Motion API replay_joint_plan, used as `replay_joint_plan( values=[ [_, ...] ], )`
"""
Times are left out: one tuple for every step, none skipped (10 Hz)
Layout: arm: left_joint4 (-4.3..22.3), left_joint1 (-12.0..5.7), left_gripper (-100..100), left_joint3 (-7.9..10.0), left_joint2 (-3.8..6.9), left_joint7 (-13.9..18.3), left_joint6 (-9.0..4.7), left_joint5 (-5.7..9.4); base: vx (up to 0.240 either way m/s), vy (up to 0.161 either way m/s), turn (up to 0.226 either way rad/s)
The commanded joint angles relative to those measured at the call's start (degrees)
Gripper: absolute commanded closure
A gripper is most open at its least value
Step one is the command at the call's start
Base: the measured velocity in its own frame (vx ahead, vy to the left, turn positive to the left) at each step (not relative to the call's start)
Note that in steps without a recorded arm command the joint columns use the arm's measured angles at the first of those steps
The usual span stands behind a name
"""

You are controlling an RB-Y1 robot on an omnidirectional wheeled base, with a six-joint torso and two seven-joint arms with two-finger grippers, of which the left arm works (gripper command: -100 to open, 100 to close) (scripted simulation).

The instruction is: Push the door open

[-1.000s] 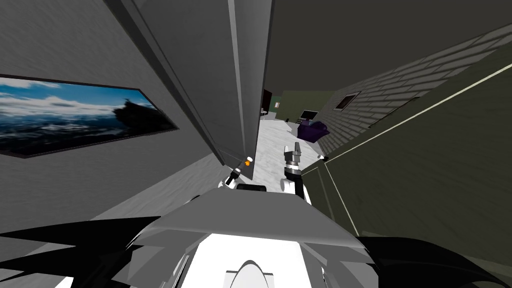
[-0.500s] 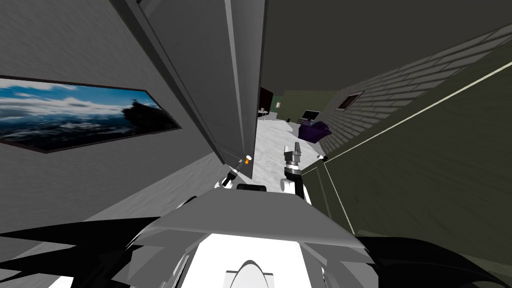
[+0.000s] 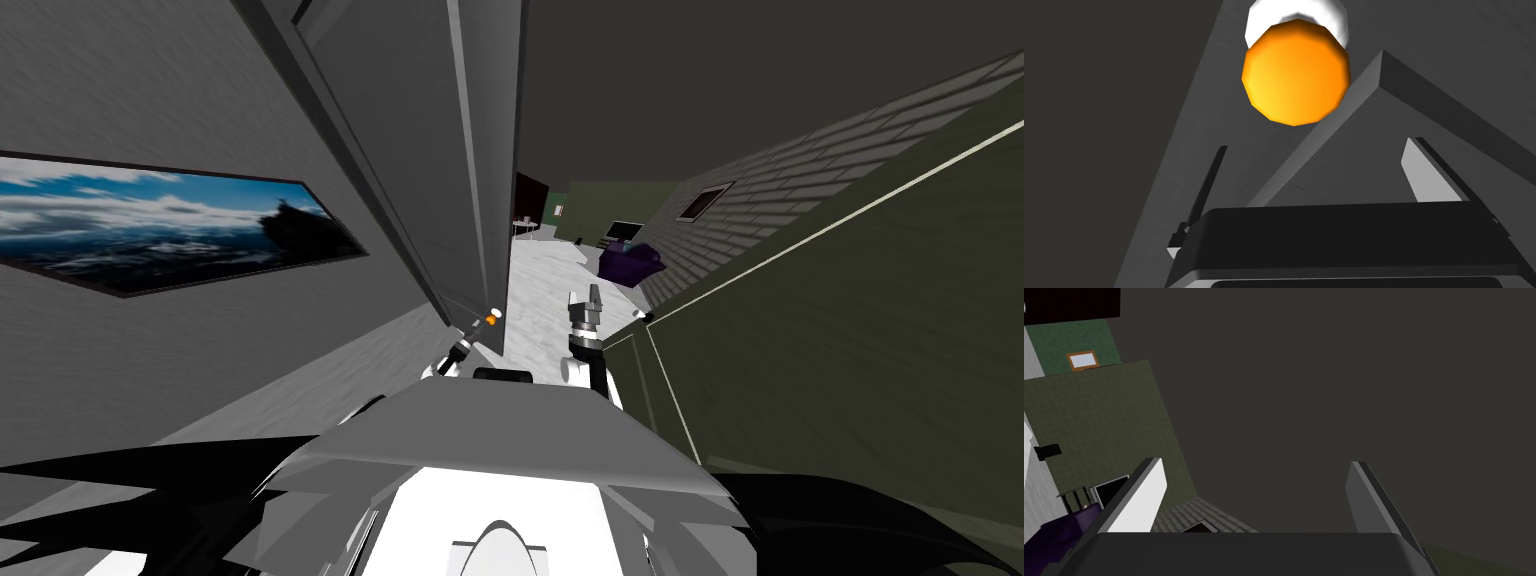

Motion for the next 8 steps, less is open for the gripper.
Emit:
replay_joint_plan(
  values=[
    [-0.39,0.60,-100,0.16,1.08,-2.86,-0.35,-0.67,-0.030,-0.040,0.023],
    [-0.39,0.60,-100,0.16,1.08,-3.12,-0.35,-0.67,-0.028,-0.031,0.029],
    [-0.35,0.97,-100,0.33,1.95,-5.39,-0.84,-1.23,-0.033,-0.038,0.038],
    [-0.30,1.34,-100,0.50,2.83,-6.97,-1.34,-1.80,-0.047,-0.061,0.062],
    [-0.30,1.34,-100,0.50,2.83,-7.81,-1.34,-1.80,-0.039,-0.044,0.026],
    [-0.25,1.71,-100,0.67,3.70,-10.00,-1.84,-2.35,-0.041,-0.042,0.032],
    [-0.20,2.07,-100,0.83,4.55,-11.43,-2.32,-2.90,-0.059,-0.062,0.050],
    [-0.20,2.07,-100,0.83,4.55,-12.41,-2.32,-2.90,-0.038,-0.043,0.031]
  ],
)
